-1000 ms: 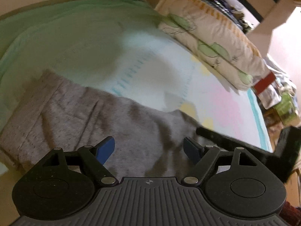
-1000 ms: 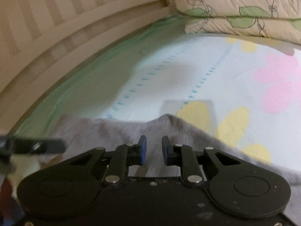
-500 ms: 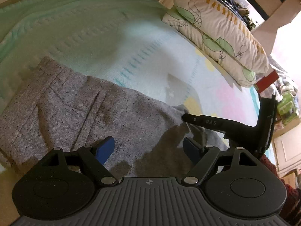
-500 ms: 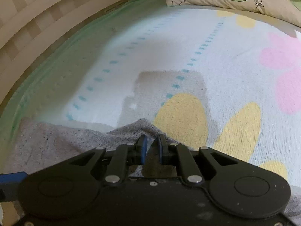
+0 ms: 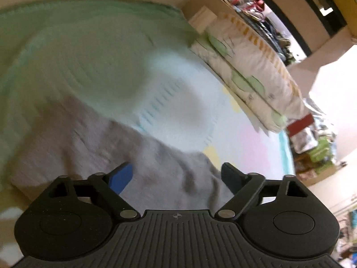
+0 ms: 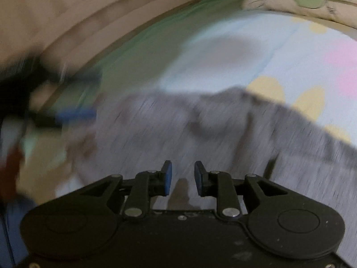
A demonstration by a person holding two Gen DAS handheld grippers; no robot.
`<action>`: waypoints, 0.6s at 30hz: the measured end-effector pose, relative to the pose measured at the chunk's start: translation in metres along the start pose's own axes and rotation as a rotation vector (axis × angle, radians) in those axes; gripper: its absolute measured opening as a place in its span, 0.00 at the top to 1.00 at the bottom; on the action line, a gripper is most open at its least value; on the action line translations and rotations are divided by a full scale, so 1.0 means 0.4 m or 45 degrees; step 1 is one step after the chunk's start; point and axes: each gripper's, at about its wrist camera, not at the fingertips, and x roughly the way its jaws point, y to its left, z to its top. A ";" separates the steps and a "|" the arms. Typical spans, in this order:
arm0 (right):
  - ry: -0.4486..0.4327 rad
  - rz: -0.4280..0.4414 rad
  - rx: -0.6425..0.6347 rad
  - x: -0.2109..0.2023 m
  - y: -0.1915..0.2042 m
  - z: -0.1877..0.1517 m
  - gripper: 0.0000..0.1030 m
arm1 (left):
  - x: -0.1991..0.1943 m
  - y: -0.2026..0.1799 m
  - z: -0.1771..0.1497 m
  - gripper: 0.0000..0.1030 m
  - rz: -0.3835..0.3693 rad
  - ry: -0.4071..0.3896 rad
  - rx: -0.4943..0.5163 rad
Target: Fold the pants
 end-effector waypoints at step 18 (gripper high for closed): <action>0.162 0.072 -0.014 0.052 0.033 -0.067 0.69 | -0.085 0.245 -0.007 0.07 0.175 0.260 -0.093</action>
